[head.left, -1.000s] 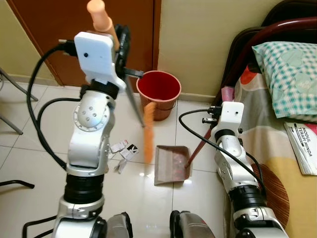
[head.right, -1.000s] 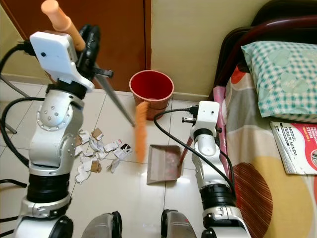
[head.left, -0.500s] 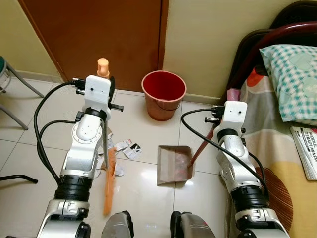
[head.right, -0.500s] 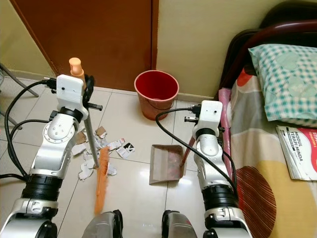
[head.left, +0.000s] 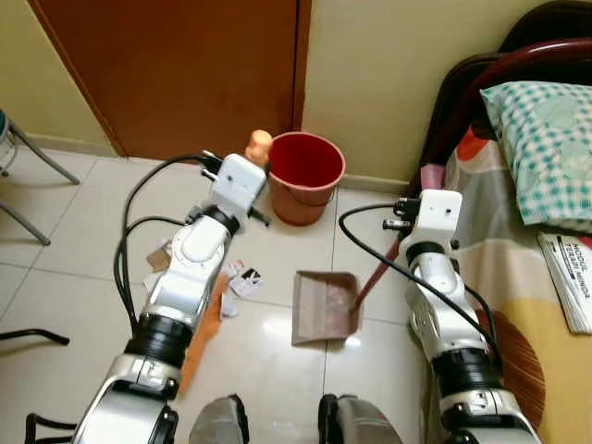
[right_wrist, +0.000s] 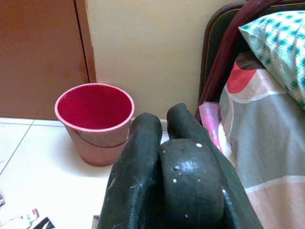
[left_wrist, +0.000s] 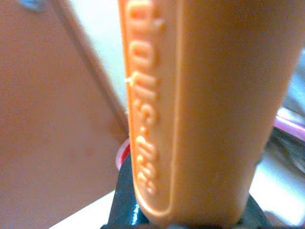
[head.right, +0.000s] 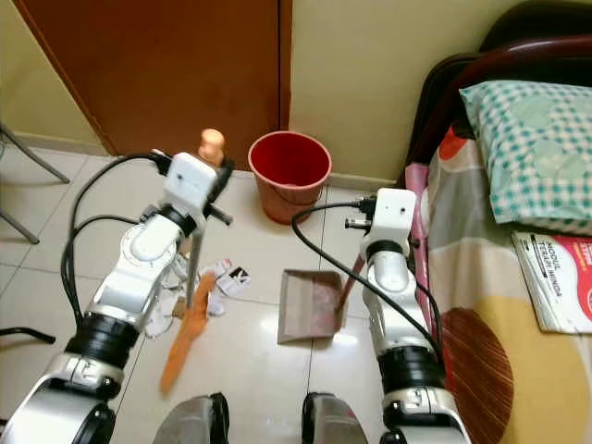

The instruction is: Sweep floor

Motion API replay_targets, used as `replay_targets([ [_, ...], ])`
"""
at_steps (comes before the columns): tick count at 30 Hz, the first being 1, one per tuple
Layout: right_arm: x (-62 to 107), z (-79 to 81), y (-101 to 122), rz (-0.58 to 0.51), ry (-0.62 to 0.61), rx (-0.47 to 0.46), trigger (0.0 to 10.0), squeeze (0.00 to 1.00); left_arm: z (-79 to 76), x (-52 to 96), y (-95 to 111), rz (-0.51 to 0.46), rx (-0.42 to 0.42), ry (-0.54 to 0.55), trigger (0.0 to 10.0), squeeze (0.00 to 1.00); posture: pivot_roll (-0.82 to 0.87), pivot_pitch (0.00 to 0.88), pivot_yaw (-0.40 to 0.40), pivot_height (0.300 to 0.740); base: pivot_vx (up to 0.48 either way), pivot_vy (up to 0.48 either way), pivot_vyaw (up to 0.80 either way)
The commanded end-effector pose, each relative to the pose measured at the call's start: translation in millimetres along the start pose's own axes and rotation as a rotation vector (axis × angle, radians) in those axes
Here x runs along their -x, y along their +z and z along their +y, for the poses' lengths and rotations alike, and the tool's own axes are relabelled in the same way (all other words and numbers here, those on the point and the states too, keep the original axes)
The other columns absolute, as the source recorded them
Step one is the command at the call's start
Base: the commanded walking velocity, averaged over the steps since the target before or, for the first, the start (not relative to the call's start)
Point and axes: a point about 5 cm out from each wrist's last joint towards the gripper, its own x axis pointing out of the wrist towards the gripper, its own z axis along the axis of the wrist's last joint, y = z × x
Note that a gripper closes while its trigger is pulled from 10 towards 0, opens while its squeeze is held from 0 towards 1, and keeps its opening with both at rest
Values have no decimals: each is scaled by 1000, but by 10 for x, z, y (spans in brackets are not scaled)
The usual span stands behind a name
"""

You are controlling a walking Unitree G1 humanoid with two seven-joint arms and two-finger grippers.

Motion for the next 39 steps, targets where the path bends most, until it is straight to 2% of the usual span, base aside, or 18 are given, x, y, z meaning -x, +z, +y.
replay_targets([
  [1, 6, -34, 63, -27, -12, -4, 10000, 0, -67, 3, -12, -12, -16, -46, 10000, 0, -30, 177, -39, 740, 0, 0, 0],
  [2, 1, -28, 61, -25, -13, -6, 10000, 0, -158, 18, -65, 5, -31, -105, 10000, 0, -30, 177, -39, 740, 0, 0, 0],
  [4, -3, -13, 59, -23, -12, -6, 10000, 0, -220, 25, -97, 12, -32, -140, 10000, 0, -30, 177, -39, 740, 0, 0, 0],
  [13, -14, 36, 42, -3, 1, -2, 10000, 0, -343, -8, -85, -11, -19, -184, 10000, 0, -24, 177, -38, 740, 0, 0, 0],
  [15, -19, 47, 12, 28, 10, 2, 10000, 0, -439, -36, -19, -43, 2, -206, 10000, 0, -24, 177, -38, 740, 0, 0, 0],
  [16, -19, 47, 12, 28, 10, 2, 10000, 0, -439, -36, -19, -43, 2, -206, 10000, 0, -24, 177, -38, 740, 0, 0, 0],
  [19, -32, 80, -59, 103, 30, -5, 10000, 0, -537, -85, 131, -92, 50, -189, 10000, 0, -25, 173, -34, 740, 0, 0, 0],
  [22, -26, 127, -93, 139, 51, -24, 10000, 0, -545, -103, 201, -110, 73, -160, 10000, 0, -25, 173, -34, 740, 0, 0, 0],
  [24, 2, 223, -124, 169, 84, -45, 10000, 0, -528, -123, 321, -149, 148, -107, 10000, 0, -25, 173, -34, 740, 0, 0, 0],
  [29, 17, 287, -120, 167, 98, -46, 10000, 0, -497, -137, 451, -192, 248, -48, 10000, 0, -25, 173, -34, 740, 0, 0, 0],
  [35, 14, 277, -103, 154, 86, -53, 10000, 0, -450, -138, 558, -205, 377, 10, 10000, 0, -15, 167, -32, 740, 0, 0, 0],
  [39, 7, 260, -98, 151, 78, -61, 10000, 0, -335, -137, 621, -219, 460, 89, 10000, 0, -19, 161, -32, 740, 0, 0, 0],
])
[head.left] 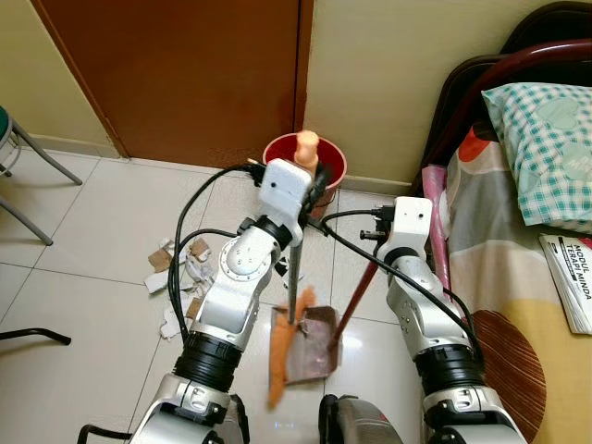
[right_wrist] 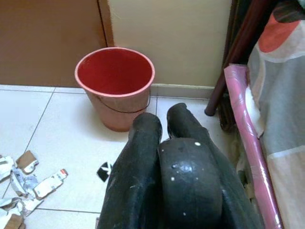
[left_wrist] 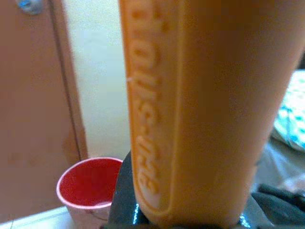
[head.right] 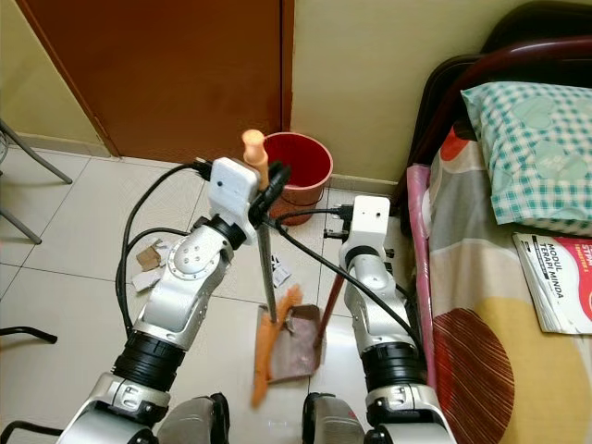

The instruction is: Sweep floor

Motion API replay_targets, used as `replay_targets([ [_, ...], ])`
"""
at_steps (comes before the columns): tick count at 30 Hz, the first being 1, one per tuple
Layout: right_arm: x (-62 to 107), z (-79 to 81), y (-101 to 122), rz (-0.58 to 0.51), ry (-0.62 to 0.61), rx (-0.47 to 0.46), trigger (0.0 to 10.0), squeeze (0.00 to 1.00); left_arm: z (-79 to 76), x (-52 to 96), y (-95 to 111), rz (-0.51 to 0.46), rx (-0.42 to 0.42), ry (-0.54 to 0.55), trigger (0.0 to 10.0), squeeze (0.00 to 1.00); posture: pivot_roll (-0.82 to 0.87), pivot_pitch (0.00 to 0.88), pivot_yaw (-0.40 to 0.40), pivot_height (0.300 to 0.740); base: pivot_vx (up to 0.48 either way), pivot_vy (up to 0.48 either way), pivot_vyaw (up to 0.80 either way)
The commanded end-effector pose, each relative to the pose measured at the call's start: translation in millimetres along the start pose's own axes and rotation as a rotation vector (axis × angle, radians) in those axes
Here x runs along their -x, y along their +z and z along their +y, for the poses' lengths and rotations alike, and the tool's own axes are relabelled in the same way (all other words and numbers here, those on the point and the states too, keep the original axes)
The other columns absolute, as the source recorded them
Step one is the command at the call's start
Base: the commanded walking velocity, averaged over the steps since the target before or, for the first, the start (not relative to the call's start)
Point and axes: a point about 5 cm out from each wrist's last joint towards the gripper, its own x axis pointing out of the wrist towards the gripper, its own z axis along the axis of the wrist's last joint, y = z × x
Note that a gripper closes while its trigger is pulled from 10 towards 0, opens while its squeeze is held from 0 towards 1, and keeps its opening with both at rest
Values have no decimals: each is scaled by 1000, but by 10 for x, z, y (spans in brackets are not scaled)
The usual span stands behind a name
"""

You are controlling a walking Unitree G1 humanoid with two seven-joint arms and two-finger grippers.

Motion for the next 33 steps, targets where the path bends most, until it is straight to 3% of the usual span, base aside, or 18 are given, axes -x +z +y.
replay_targets([
  [1, -1, 6, 29, -17, 4, -13, 10000, 0, 4, -23, 133, -60, 74, 34, 10000, 0, -19, 161, -32, 740, 0, 0, 0],
  [4, 0, -7, 35, -20, 0, -14, 10000, 0, 238, -20, 335, -122, 47, 143, 10000, 0, -20, 158, -31, 740, 0, 0, 0],
  [10, 6, -70, 29, -18, -9, -17, 10000, 0, 594, 64, 655, -202, -43, 242, 10000, 0, -13, 153, -27, 740, 0, 0, 0],
  [17, 3, -114, 33, -17, -19, -8, 10000, 0, 877, 188, 981, -280, -85, 339, 10000, 0, 9, 154, -25, 740, 0, 0, 0],
  [22, -6, -130, 50, -25, -21, 14, 10000, 0, 936, 233, 998, -272, -115, 356, 10000, 0, 15, 154, -24, 740, 0, 0, 0],
  [27, 8, -304, 91, -42, -62, 32, 10000, 0, 951, 374, 965, -217, -180, 365, 10000, 0, 23, 152, -27, 740, 0, 0, 0],
  [33, 23, -439, 167, -84, -88, 46, 10000, 0, 883, 636, 674, -125, -201, 426, 10000, 0, 14, 139, -25, 740, 0, 0, 0],
])
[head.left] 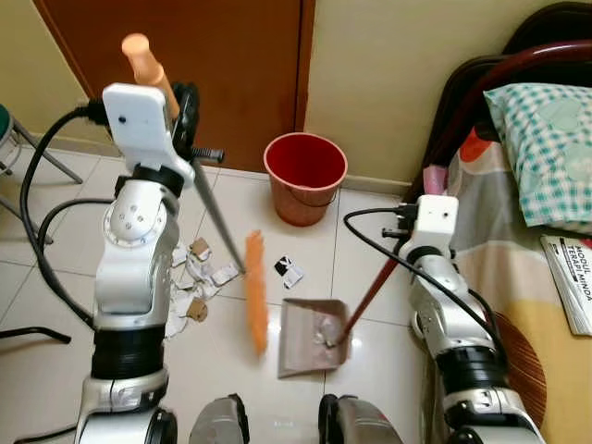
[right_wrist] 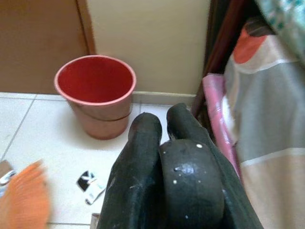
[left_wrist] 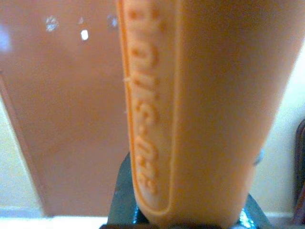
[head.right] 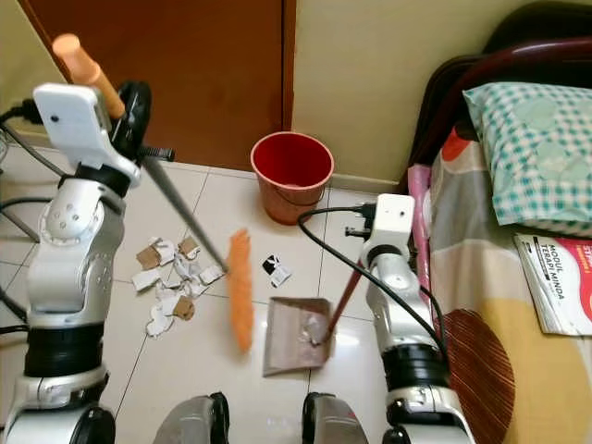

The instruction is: Sweep floor

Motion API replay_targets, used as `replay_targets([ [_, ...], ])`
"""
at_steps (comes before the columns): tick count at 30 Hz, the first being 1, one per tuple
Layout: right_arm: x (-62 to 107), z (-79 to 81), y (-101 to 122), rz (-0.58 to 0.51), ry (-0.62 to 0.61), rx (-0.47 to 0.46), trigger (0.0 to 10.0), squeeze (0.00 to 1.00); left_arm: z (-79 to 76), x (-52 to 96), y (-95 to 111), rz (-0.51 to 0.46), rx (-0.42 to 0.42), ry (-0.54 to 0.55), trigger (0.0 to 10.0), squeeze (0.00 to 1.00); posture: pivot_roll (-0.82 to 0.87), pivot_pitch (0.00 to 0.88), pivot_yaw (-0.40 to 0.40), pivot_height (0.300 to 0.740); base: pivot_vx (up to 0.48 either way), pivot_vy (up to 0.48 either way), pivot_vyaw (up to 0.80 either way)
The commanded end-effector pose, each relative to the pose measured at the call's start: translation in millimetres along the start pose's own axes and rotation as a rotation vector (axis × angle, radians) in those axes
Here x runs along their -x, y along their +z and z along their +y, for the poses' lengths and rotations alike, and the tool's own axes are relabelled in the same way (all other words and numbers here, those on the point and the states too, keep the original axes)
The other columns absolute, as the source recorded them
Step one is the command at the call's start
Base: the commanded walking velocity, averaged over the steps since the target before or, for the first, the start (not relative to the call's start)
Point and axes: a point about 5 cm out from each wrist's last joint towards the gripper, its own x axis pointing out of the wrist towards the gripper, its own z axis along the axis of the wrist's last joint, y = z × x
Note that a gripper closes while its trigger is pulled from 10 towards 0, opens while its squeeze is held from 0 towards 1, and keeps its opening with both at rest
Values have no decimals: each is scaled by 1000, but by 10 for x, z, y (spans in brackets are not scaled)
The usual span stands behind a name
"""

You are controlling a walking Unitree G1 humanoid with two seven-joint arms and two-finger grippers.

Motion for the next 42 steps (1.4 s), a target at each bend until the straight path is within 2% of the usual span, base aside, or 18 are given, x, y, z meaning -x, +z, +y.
replay_targets([
  [1, 13, -42, 71, -44, -14, 6, 10000, 0, -18, 45, 94, -46, -25, 10, 10000, 0, 14, 139, -25, 740, 0, 0, 0],
  [5, 55, -50, 55, -53, -24, -3, 10000, 0, -190, 263, -182, 38, -29, -38, 10000, 0, 5, 118, -32, 740, 0, 0, 0],
  [11, 112, -15, -75, -15, -35, -6, 10000, 0, -263, 342, -354, 89, -50, -84, 10000, 0, 54, 89, 7, 740, 0, 0, 0],
  [16, 133, -41, -210, 23, -40, -15, 10000, 0, -362, 362, -458, 123, -46, -101, 10000, 0, 117, 79, -23, 740, 0, 0, 0],
  [19, 123, -22, -215, 28, -22, -1, 10000, 0, -426, 392, -506, 153, -7, -94, 10000, 0, 115, 74, -29, 740, 0, 0, 0],
  [24, 74, 31, -105, -7, 6, -1, 10000, 0, -577, 537, -589, 175, 12, -110, 10000, 0, 111, 61, -51, 740, 0, 0, 0],
  [27, 79, 48, -96, -16, 20, -15, 10000, 0, -563, 574, -632, 187, -5, -107, 10000, 0, 111, 61, -58, 740, 0, 0, 0],
  [30, 92, 55, -93, -23, 29, -24, 10000, 0, -553, 586, -625, 161, -97, -143, 10000, 0, 108, 63, -61, 740, 0, 0, 0],
  [38, 54, 101, -15, -35, 52, -51, 10000, 0, -573, 500, -555, 134, -70, -120, 10000, 0, 46, 89, -82, 740, 0, 0, 0],
  [42, 75, 82, 34, -53, 38, -51, 10000, 0, -559, 560, -594, 143, -69, -97, 10000, 0, -2, 101, -88, 740, 0, 0, 0],
])
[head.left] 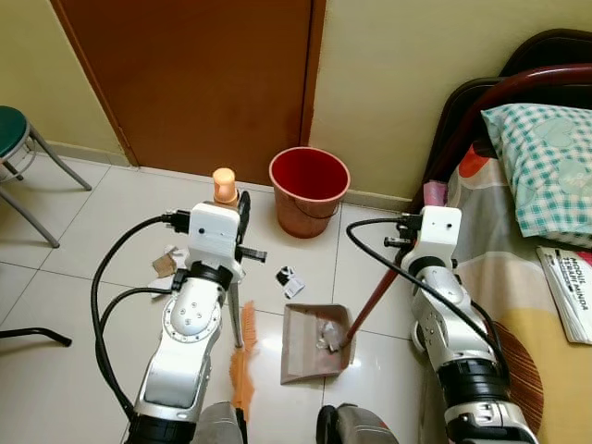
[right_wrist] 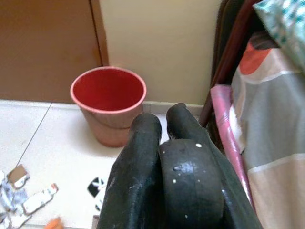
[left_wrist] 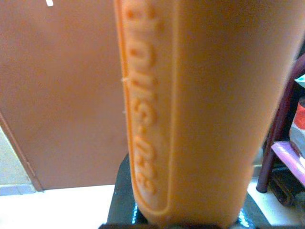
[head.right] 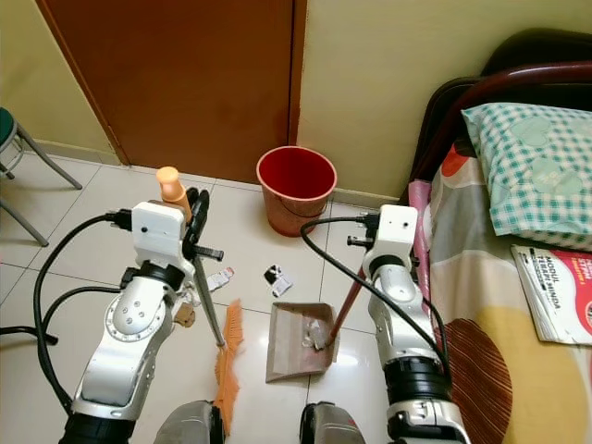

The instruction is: Sweep floor

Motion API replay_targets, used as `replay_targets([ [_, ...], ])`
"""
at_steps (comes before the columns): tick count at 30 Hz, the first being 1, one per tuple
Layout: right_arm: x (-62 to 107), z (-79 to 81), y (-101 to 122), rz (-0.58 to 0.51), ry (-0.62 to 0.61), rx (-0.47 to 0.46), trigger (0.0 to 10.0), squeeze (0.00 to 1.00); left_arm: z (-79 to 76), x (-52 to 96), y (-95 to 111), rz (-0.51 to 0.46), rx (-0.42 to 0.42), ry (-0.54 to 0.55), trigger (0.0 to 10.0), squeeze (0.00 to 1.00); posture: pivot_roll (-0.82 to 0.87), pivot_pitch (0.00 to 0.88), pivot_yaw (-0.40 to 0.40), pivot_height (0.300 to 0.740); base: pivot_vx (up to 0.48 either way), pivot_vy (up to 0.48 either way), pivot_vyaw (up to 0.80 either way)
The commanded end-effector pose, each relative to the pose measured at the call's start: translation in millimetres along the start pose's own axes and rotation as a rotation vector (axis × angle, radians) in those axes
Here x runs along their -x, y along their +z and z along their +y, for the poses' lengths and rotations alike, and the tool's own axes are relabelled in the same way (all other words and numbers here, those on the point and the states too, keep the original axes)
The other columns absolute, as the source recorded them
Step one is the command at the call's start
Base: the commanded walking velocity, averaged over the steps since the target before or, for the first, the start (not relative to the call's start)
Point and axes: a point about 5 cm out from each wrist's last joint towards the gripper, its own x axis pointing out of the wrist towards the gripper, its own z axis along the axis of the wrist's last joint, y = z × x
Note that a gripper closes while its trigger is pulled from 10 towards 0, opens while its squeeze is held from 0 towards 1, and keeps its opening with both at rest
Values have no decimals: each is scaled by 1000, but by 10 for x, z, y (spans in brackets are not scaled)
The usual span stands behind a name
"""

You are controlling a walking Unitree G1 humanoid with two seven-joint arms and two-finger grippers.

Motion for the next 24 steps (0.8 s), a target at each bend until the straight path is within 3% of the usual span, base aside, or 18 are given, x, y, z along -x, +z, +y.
replay_targets([
  [1, 7, -8, 141, -57, -10, -8, 10000, 0, 27, 52, -67, 26, -15, 27, 10000, 0, -2, 101, -84, 740, 0, 0, 0],
  [2, 69, -25, 113, -60, -39, -23, 10000, 0, 34, 110, -127, 58, 4, 48, 10000, 0, -2, 111, -60, 740, 0, 0, 0],
  [5, 117, -28, 123, -77, -65, -21, 10000, 0, 2, 102, -112, 53, -5, 13, 10000, 0, 3, 114, -55, 740, 0, 0, 0],
  [9, 93, 96, 306, -140, -22, -20, 10000, 0, -7, 62, -66, 34, -17, -2, 10000, 0, -2, 127, -48, 740, 0, 0, 0],
  [13, 76, 105, 323, -136, -22, -25, 10000, 0, -32, 92, -80, 42, -2, 12, 10000, 0, 1, 130, -49, 740, 0, 0, 0],
  [19, 86, 24, 276, -123, -60, -31, 10000, 0, 23, 97, -104, 47, -6, 15, 10000, 0, 8, 111, -42, 740, 245, 0, 0],
  [24, 186, -159, 216, -125, -85, 4, 10000, 0, 109, 99, -108, 47, -18, 25, 10000, 0, 2, 86, -33, 740, 248, 146, 0],
])
